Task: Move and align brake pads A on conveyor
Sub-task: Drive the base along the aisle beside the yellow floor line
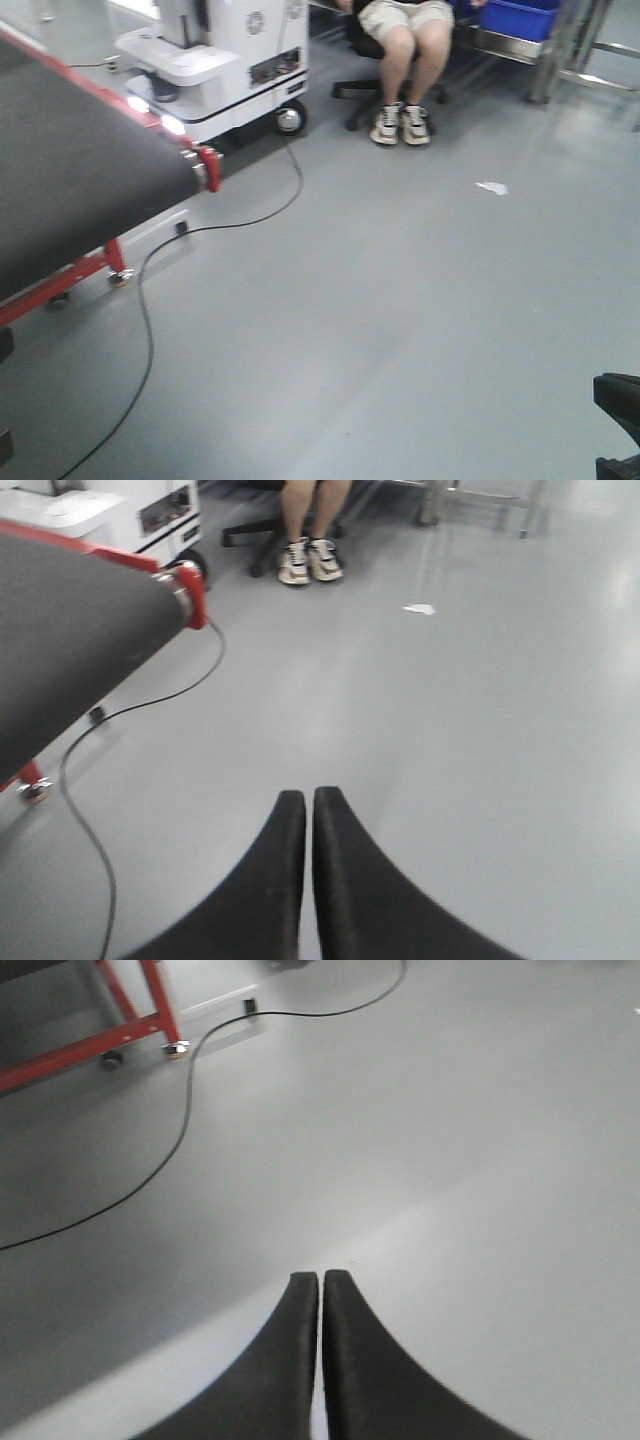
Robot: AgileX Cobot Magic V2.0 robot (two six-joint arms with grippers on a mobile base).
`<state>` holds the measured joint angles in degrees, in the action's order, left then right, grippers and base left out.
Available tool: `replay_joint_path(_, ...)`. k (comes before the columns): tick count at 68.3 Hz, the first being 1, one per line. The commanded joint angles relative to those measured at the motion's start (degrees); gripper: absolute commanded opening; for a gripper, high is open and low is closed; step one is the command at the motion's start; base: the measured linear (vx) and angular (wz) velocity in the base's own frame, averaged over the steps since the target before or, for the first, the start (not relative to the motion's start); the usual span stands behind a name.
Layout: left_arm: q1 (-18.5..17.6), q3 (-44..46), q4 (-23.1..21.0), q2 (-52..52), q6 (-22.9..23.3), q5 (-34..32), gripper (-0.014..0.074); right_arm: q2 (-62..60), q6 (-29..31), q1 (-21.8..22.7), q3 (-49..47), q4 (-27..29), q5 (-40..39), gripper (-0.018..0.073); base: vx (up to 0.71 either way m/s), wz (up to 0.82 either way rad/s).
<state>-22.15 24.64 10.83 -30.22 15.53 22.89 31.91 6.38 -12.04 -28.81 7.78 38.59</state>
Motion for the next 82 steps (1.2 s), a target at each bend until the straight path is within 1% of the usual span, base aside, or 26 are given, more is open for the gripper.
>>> replay_joint_path(1,-0.3,1.5,0.2,-0.2,0.1,-4.0,-0.0006,0.1,0.5,0.1,-1.5,0.1,-3.2,-0.0008,0.00,-0.53)
replay_joint_path(54,-0.3,1.5,0.2,-0.2,0.1,-4.0,-0.0006,0.1,0.5,0.1,-1.5,0.3,-3.2,-0.0008,0.05,-0.40)
replay_joint_path(82,-0.3,1.5,0.2,-0.2,0.1,-4.0,-0.0006,0.1,0.5,0.1,-1.5,0.3,-3.2,-0.0008,0.12,-0.50)
